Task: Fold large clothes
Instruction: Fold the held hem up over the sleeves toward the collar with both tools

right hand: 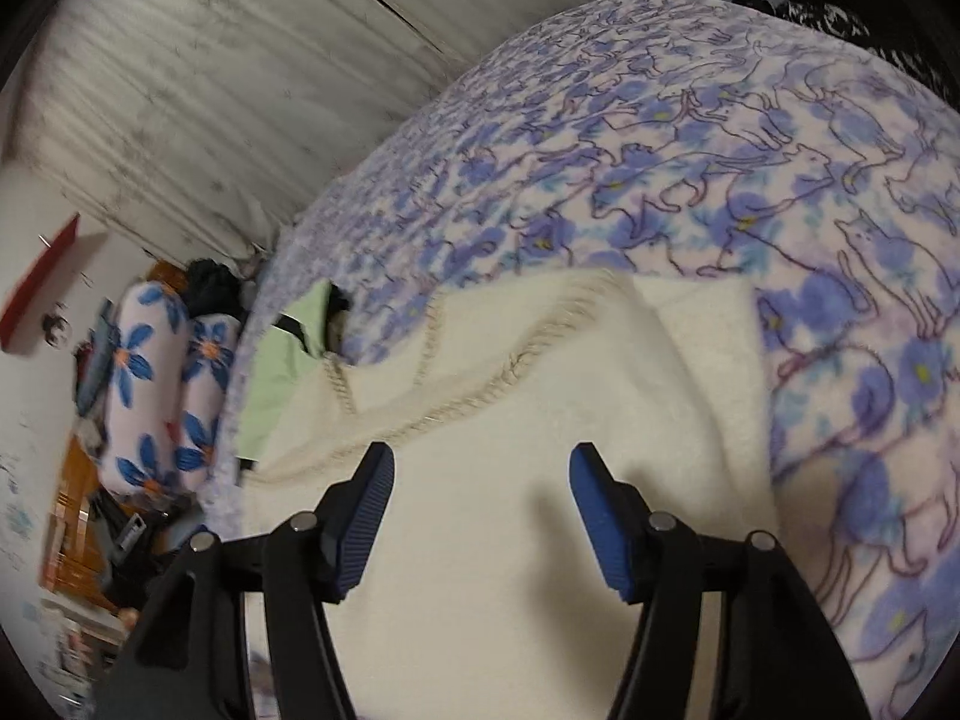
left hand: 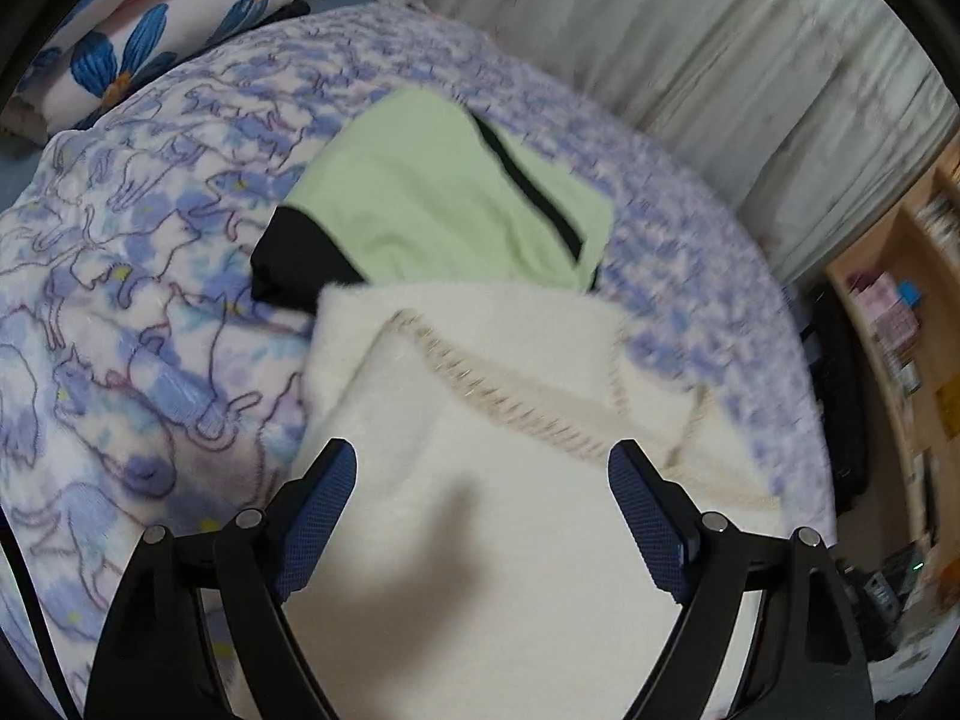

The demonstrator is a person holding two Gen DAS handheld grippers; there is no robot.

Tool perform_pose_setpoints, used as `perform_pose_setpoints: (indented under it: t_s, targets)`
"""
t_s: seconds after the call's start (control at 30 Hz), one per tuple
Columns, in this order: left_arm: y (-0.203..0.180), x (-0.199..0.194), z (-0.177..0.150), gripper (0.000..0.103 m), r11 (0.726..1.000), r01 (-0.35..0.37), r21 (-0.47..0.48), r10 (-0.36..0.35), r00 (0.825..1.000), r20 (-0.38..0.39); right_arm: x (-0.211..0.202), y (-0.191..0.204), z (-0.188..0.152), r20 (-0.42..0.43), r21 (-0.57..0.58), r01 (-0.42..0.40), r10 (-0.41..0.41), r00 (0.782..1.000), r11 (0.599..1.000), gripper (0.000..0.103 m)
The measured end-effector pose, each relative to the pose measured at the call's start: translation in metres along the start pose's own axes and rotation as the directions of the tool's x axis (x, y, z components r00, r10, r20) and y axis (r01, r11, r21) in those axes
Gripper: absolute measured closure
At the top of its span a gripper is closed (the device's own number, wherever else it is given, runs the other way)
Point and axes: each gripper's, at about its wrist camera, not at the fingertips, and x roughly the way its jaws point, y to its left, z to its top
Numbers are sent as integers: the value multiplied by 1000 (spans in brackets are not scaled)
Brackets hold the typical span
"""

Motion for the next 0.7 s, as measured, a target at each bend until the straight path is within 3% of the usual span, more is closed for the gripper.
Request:
perform_pose_setpoints:
  t_s: [0.17, 0.37, 0.53, 0.7]
  targets:
    - [2, 23, -12, 18, 987, -106, 121, 109, 994, -20, 10, -3, -11, -21, -83, 87, -89, 996, 993, 42]
    - [-4, 50, -14, 18, 928, -231, 294, 246, 969, -15, 12, 7, -17, 23, -252, 199, -200, 980, 947, 42]
    - [-9, 63, -4, 18, 900, -241, 362, 264, 964, -13, 21, 16, 4, 83, -351, 273, -261, 962, 896, 42]
    - [-15, 79, 10, 18, 884, -236, 404, 266, 964, -19, 52, 5, 36, 59, -387, 337, -342, 938, 858, 42]
